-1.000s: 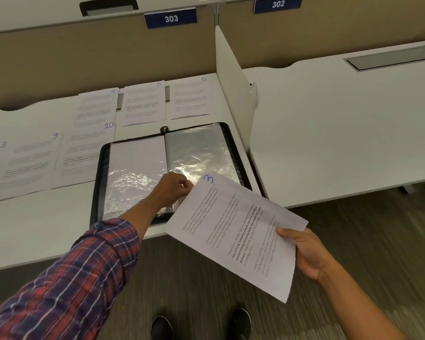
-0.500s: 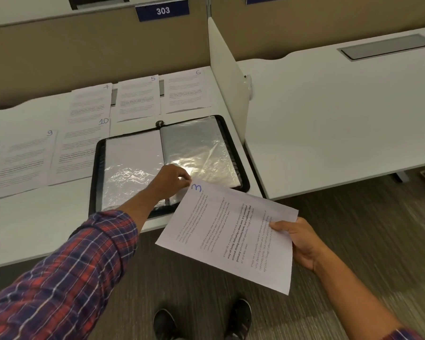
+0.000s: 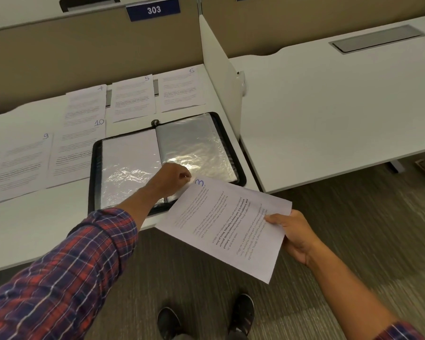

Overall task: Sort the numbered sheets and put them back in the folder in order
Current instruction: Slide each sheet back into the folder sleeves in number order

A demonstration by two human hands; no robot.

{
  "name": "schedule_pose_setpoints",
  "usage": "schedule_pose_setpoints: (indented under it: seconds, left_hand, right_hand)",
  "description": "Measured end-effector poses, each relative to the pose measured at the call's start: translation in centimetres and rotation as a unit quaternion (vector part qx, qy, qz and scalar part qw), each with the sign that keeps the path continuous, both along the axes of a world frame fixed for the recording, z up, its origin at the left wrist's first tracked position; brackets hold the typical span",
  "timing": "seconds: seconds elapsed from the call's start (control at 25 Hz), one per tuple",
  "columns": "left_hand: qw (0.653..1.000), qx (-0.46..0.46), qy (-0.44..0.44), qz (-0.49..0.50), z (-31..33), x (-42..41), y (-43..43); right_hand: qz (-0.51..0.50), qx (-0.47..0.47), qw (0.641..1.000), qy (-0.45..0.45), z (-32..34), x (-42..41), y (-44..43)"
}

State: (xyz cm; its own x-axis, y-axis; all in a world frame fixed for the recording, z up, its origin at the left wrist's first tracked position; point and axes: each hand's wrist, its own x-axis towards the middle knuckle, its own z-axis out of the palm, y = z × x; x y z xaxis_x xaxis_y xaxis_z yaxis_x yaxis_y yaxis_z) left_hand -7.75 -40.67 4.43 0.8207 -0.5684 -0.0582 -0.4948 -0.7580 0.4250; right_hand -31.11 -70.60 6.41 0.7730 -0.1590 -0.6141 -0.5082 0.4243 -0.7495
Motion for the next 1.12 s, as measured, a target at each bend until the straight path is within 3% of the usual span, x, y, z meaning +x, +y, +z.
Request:
schedule_pose_setpoints:
  seconds: [0.6, 0.8, 0.88, 0.96, 1.04, 1.12]
  left_hand:
    - [0.999, 0.037, -0.024, -0.027, -0.2, -1.4, -1.2]
    - [0.997, 0.065, 0.004, 0.042, -1.5, -1.5, -0.4]
    - [0.994, 0.056, 0.02, 0.094, -2.5, -1.5, 0.0]
    - [0.991, 0.037, 0.026, 0.124, -3.0, -1.5, -0.1]
    - [0.99, 0.034, 0.02, 0.133, -3.3, -1.6, -0.4]
    - [0.99, 0.033, 0.01, 0.135, -3.5, -1.8, -0.4]
  right_hand:
    - [-0.121, -0.059, 0.991, -0.011, -1.4, -0.8, 4.6]
    - [-0.117, -0.05, 0.992, 0.001, -2.6, -0.9, 5.8]
    - [-0.103, -0.109, 0.989, 0.001, -3.1, -0.8, 5.8]
    - [-0.075, -0.267, 0.961, -0.016, -3.5, -0.6, 5.6]
    - [-0.043, -0.441, 0.893, -0.077, -3.3, 0.0, 5.8]
    - [0.012, -0.535, 0.822, -0.196, -2.9, 1.5, 6.9]
